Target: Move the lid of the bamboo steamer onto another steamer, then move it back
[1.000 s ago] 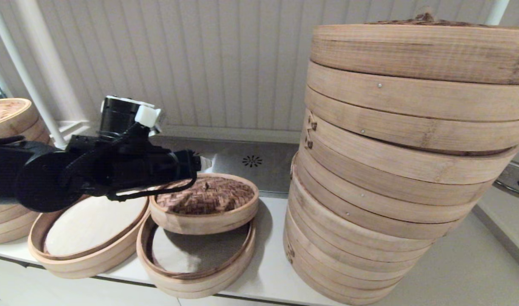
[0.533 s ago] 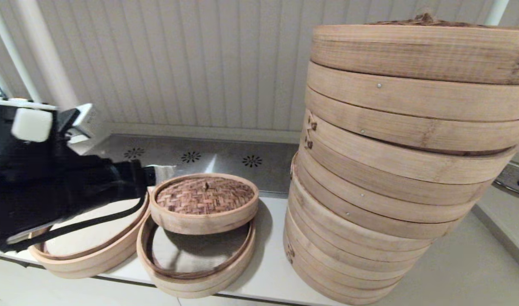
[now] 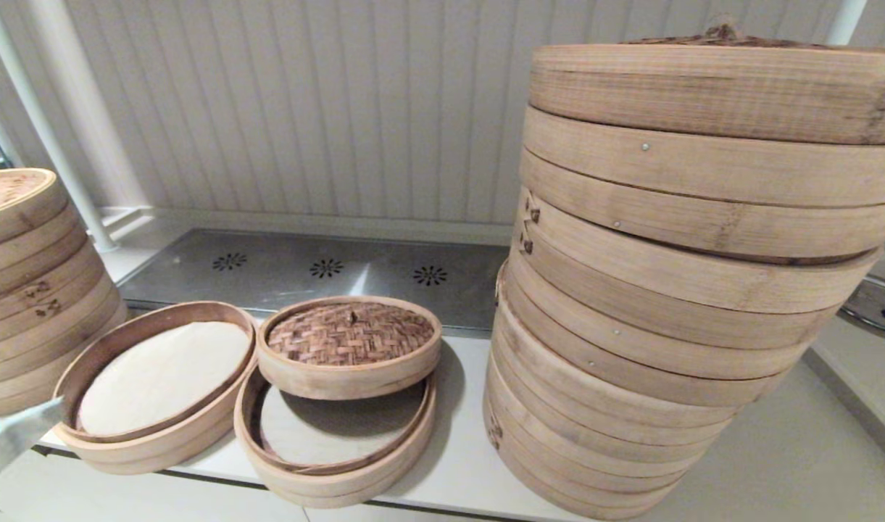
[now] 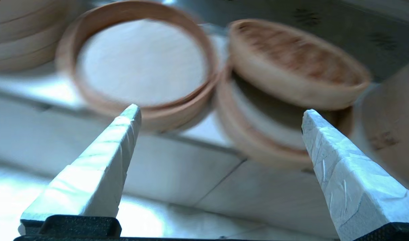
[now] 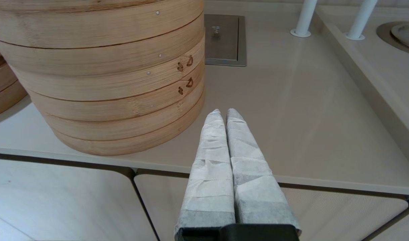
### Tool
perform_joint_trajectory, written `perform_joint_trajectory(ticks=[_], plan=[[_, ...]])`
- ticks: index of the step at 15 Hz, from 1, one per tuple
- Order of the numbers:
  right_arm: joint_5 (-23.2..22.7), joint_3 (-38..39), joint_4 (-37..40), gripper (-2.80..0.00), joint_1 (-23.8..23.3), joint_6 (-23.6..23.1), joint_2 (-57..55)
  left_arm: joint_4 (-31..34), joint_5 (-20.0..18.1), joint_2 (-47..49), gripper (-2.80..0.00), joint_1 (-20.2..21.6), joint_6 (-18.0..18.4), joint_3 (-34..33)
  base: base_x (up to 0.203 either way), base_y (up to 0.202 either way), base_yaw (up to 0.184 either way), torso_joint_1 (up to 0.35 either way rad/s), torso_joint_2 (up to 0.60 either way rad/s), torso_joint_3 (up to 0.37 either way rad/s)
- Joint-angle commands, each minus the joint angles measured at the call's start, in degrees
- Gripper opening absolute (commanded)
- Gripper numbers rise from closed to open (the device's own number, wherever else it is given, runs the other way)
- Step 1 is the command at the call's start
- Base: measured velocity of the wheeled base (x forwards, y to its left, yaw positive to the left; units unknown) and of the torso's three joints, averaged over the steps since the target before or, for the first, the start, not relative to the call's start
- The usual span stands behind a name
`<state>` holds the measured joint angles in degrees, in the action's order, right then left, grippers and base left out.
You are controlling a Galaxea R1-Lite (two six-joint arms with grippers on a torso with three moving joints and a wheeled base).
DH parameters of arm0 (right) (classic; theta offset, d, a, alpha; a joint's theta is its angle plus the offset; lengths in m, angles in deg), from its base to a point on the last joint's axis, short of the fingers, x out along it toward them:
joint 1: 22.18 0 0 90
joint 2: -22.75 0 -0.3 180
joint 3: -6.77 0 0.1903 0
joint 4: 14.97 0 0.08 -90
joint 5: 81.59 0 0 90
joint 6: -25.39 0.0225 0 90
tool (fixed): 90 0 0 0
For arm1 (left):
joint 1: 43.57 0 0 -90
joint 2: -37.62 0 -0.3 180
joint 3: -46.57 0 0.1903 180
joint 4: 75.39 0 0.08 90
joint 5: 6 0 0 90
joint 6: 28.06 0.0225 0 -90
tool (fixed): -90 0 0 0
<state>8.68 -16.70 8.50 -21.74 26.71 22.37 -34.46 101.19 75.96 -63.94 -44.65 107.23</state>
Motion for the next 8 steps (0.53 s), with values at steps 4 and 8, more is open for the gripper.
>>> perform_joint_trajectory(ticks=[4,8], plan=[[0.0,0.0,0.0,-2.8,0.0,0.0,0.0,16.0,8.4,-20.4,0.0,5.5,0.2,-4.7,0.0,0.0,0.0,0.0,0.0,0.0],[0.0,0.0,0.0,-2.8,0.0,-0.1,-0.1,16.1,6.6,-22.3,-2.8,12.2,0.0,-10.0,0.0,0.0,0.0,0.0,0.0,0.0]])
